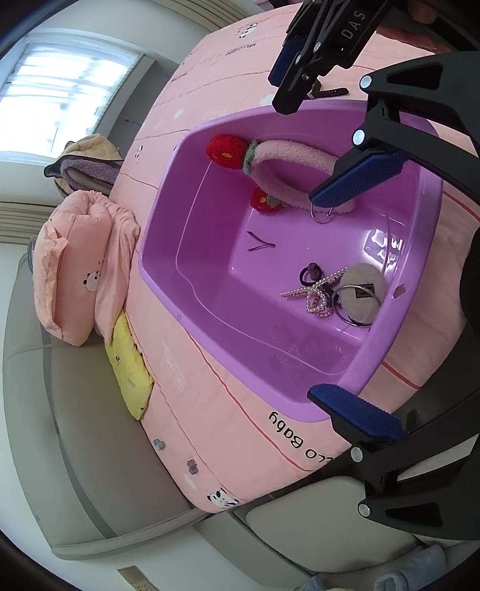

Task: Organize jewelry
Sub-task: 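Move the left tool to the black watch while the right tool approaches the black-and-white scrunchie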

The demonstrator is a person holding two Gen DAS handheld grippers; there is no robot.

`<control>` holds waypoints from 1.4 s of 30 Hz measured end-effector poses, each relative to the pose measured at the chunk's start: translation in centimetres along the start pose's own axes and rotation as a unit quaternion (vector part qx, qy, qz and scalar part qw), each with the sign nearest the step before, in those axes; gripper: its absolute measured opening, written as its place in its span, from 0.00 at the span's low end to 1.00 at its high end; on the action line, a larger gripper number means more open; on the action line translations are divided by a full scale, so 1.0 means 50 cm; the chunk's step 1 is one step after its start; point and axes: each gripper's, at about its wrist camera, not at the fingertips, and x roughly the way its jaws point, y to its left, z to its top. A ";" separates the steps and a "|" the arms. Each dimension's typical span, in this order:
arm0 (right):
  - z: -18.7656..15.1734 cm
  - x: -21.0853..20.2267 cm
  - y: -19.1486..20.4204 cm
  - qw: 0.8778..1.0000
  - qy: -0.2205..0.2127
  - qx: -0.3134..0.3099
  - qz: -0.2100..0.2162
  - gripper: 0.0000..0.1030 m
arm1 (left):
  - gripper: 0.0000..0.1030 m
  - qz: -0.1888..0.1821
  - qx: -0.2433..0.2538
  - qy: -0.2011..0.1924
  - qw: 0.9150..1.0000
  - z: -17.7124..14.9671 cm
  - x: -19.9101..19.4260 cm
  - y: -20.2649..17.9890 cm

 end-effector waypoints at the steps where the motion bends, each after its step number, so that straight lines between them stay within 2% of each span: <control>1: 0.000 -0.005 0.002 1.000 0.001 -0.001 -0.002 0.57 | 0.92 0.001 0.001 0.000 1.000 -0.002 -0.006 -0.002; 4: -0.010 -0.025 0.002 1.000 0.004 0.000 -0.002 0.62 | 0.92 -0.001 0.001 0.000 1.000 -0.011 -0.024 -0.008; 13: -0.077 -0.092 -0.024 1.000 -0.002 0.019 0.001 0.65 | 0.94 -0.015 0.013 -0.001 1.000 -0.040 -0.078 -0.048; 21: -0.156 -0.176 -0.082 0.998 -0.019 0.051 -0.022 0.66 | 0.94 -0.055 0.041 -0.006 0.998 -0.070 -0.127 -0.131; 29: -0.248 -0.277 -0.193 0.991 -0.041 0.123 -0.044 0.66 | 0.94 -0.097 0.087 -0.016 0.991 -0.103 -0.179 -0.247; 34: -0.310 -0.333 -0.264 0.983 -0.053 0.157 -0.081 0.67 | 0.94 -0.140 0.105 -0.015 0.984 -0.132 -0.191 -0.314; 42: -0.402 -0.371 -0.378 0.970 -0.048 0.199 -0.132 0.68 | 0.94 -0.166 0.141 0.014 0.976 -0.189 -0.152 -0.435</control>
